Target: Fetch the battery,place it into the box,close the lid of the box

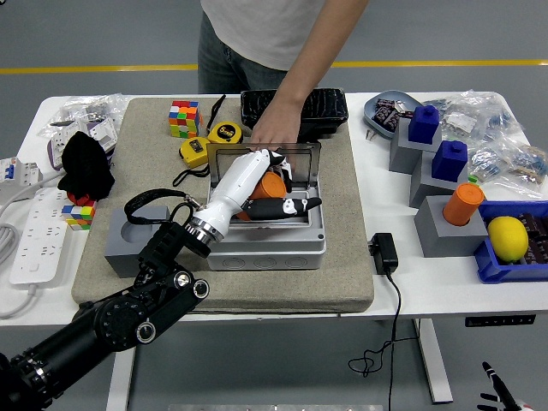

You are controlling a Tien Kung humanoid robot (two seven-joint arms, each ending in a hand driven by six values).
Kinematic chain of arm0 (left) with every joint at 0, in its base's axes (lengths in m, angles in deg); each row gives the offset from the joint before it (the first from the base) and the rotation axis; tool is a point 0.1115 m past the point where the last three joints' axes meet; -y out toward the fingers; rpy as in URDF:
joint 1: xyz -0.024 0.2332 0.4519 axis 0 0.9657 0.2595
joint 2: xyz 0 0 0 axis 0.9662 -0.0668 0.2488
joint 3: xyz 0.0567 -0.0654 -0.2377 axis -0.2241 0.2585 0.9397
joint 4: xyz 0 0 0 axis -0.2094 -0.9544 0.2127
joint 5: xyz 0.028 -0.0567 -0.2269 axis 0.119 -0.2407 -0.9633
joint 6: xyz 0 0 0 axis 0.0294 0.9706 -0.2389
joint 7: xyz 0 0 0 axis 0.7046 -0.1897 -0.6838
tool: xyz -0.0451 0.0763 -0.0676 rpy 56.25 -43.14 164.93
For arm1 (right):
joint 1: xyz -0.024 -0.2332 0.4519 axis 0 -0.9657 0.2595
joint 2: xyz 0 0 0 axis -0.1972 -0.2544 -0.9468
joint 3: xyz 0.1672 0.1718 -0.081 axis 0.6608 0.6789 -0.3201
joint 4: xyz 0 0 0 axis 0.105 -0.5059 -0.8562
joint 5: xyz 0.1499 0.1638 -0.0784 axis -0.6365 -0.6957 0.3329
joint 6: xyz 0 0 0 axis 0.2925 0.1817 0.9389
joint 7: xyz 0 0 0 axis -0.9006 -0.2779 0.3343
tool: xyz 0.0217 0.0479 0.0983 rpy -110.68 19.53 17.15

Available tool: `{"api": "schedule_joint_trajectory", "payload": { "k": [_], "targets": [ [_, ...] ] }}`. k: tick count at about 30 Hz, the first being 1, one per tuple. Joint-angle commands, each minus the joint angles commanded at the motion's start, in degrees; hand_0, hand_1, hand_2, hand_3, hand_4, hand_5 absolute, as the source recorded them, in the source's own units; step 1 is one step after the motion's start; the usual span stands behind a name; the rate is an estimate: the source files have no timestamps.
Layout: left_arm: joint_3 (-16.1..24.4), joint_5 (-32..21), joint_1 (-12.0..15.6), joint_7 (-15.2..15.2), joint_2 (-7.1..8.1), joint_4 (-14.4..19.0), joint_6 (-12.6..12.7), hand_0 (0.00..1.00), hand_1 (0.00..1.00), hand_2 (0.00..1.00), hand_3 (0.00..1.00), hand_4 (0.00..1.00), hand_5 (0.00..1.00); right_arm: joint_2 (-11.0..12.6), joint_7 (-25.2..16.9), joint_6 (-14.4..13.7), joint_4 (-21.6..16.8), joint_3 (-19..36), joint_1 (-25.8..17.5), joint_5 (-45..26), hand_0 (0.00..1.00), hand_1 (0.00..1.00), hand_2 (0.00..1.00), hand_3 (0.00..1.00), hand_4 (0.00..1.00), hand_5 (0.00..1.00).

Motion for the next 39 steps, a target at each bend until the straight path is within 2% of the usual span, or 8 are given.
{"api": "schedule_joint_trajectory", "payload": {
  "k": [5,6,11,12,18,19,28,39],
  "targets": [
    [0.25,0.66,-0.04,-0.17,0.00,0.27,-0.10,0.264,0.213,0.213,0.184,0.998,0.566,-0.01,-0.15,0.02,0.00,-0.32,0.17,-0.47,0.805,0.718,0.722,0.772,0.998,0.998],
    [0.36,0.72,0.00,-0.26,0.00,0.28,-0.27,0.315,0.403,0.336,0.310,0.998,0.559,-0.02,-0.13,0.01,0.00,-0.23,0.15,-0.39,0.806,0.718,0.722,0.772,0.998,0.998],
    [0.70,1.16,0.19,-0.46,0.00,0.24,-0.38,0.315,0.403,0.336,0.310,0.998,0.559,-0.05,-0.11,0.01,0.00,-0.02,0.07,-0.23,0.806,0.718,0.722,0.772,0.998,0.998],
    [0.73,1.20,0.19,-0.49,0.00,0.26,-0.47,0.372,0.557,0.498,0.366,0.998,0.555,-0.04,-0.10,0.01,0.00,0.02,0.06,-0.19,0.805,0.718,0.722,0.772,0.998,0.998],
    [1.32,1.62,0.28,-0.60,0.00,0.33,-1.03,0.372,0.557,0.498,0.366,0.998,0.555,-0.01,-0.11,0.02,0.00,-0.17,0.04,-0.30,0.805,0.718,0.722,0.772,0.998,0.998],
    [1.38,1.63,0.29,-0.59,0.00,0.42,-1.00,0.649,0.773,0.674,0.588,0.998,0.565,0.01,-0.10,0.03,0.00,-0.20,0.05,-0.30,0.805,0.718,0.722,0.772,0.998,0.998],
    [1.36,3.11,0.65,-0.98,0.00,4.11,-0.55,0.689,0.803,0.700,0.617,0.998,0.567,0.14,-0.07,0.01,0.00,-0.20,0.05,-0.32,0.805,0.718,0.722,0.772,0.998,0.998],
    [1.34,5.40,0.92,-1.39,0.16,11.22,0.15,0.694,0.795,0.695,0.623,0.998,0.576,0.11,-0.09,0.04,0.00,-0.35,-0.11,-0.45,0.804,0.718,0.722,0.772,0.998,0.998]
  ]
}}
